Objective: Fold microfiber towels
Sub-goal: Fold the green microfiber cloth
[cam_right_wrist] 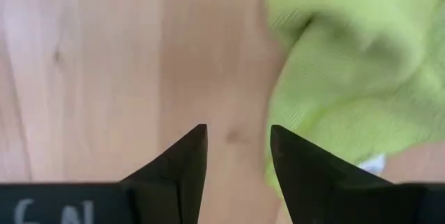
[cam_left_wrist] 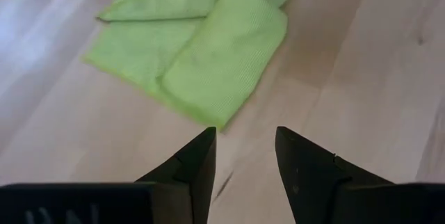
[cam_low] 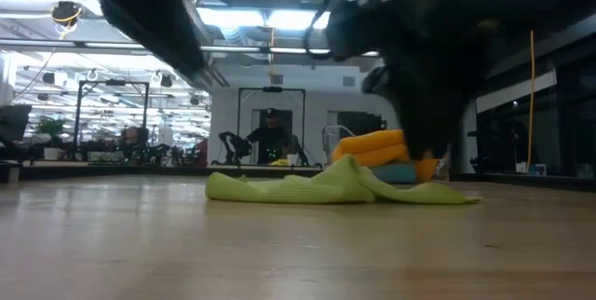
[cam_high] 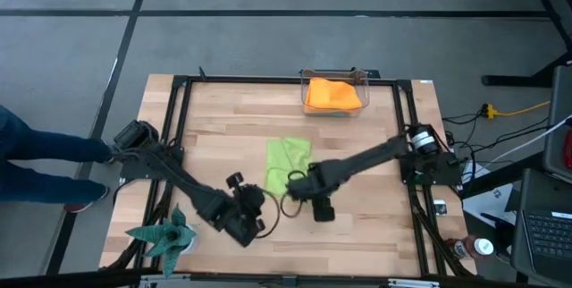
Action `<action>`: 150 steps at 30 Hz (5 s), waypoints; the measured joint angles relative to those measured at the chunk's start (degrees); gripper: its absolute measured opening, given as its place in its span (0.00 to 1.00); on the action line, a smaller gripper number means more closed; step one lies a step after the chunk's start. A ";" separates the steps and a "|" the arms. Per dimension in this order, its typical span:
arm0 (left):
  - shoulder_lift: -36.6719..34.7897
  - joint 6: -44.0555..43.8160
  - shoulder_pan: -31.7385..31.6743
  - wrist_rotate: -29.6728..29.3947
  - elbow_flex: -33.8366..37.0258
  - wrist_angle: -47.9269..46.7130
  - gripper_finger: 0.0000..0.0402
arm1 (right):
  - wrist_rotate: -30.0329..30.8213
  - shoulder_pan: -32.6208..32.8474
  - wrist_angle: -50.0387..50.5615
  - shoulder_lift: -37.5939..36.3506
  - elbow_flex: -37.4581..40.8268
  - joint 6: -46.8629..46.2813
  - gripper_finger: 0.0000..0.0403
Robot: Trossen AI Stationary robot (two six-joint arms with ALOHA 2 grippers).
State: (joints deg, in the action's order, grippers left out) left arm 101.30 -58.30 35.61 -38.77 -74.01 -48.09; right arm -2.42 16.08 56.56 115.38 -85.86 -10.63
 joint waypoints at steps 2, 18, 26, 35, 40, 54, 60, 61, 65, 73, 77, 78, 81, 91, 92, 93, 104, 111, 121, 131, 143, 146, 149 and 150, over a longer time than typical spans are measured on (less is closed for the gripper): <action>0.00 1.97 -2.27 1.88 1.69 4.77 0.35 | 0.59 2.18 1.46 -0.53 0.13 -1.73 0.40; 0.23 12.40 -24.30 16.64 9.47 13.19 0.35 | 3.58 13.02 17.26 -6.54 0.89 -0.92 0.40; 0.33 16.92 -27.76 23.03 9.48 13.67 0.35 | 5.84 12.99 -1.74 -23.72 20.17 -4.58 0.40; 3.92 19.43 -29.62 26.45 9.56 17.12 0.35 | 5.97 12.61 -34.01 -40.02 46.05 -13.37 0.40; 4.39 19.97 -30.53 27.52 9.50 18.55 0.35 | 5.93 12.61 -39.54 -41.68 52.22 -19.42 0.40; 4.42 20.05 -32.62 36.34 9.50 18.22 0.35 | 5.75 12.61 -40.33 -41.56 53.11 -20.59 0.40; 5.27 21.42 -32.60 35.32 9.49 19.39 0.35 | 5.69 12.61 -40.55 -41.56 53.11 -20.61 0.40; 5.27 21.46 -32.60 35.28 9.46 19.71 0.35 | 5.67 12.61 -40.55 -41.56 53.11 -20.61 0.40; 5.25 22.46 -32.60 35.09 9.46 19.97 0.35 | 5.71 12.61 -40.61 -41.55 53.11 -20.59 0.40; 5.25 22.96 -32.60 35.07 9.46 19.85 0.25 | 13.69 12.63 -44.43 -41.53 53.11 -24.16 0.40; 5.25 22.99 -32.60 35.60 9.46 19.70 0.16 | 21.66 12.01 -44.45 -41.51 53.11 -29.02 0.40; 5.25 23.01 -32.60 35.91 9.46 19.64 0.14 | 21.38 11.97 -44.47 -41.51 53.11 -29.30 0.40; 5.25 24.30 -32.55 36.01 9.46 19.64 0.07 | 21.17 11.91 -46.12 -40.51 53.11 -29.40 0.40; 5.22 27.25 -31.69 33.54 9.46 19.64 0.00 | 22.84 10.30 -53.76 -30.20 53.11 -26.67 0.40; 5.24 27.36 -31.52 33.54 9.46 19.64 0.00 | 22.94 10.12 -52.61 -29.38 53.12 -26.62 0.40; 5.22 27.40 -31.40 33.51 9.46 19.64 0.00 | 22.97 10.00 -51.80 -28.59 53.13 -26.12 0.40; 5.20 27.42 -31.31 33.51 9.46 19.62 0.00 | 28.08 10.00 -52.92 -24.70 52.97 -11.17 0.40; 5.20 27.44 -31.31 33.53 9.46 19.62 0.00 | 27.88 9.94 -52.86 -24.70 52.96 -6.59 0.40; 5.20 27.42 -31.31 33.54 9.46 19.62 0.00 | 19.75 5.42 -54.21 -22.11 52.70 -10.92 0.18; 3.82 27.42 -29.99 33.32 7.70 18.21 0.00 | 20.76 6.05 -48.05 -26.33 49.33 -14.59 0.01; 0.87 26.19 -19.75 17.58 -7.05 -4.29 0.00 | 39.61 10.94 -14.63 -30.52 27.40 -14.39 0.00; 0.85 24.17 -16.58 10.69 -13.63 -14.48 0.00 | 45.73 12.24 -7.43 -30.74 21.29 -14.41 0.00; 0.85 21.09 -13.83 4.17 -20.04 -24.77 0.00 | 50.07 13.56 0.19 -30.76 15.66 -14.41 0.00; 0.85 19.76 -12.94 2.25 -22.28 -28.50 0.00 | 51.57 14.00 2.64 -30.80 13.59 -14.42 0.00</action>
State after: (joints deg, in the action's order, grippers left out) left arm 102.15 -38.54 22.66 -36.52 -96.29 -76.58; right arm 49.16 30.08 59.20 84.58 -72.27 -25.05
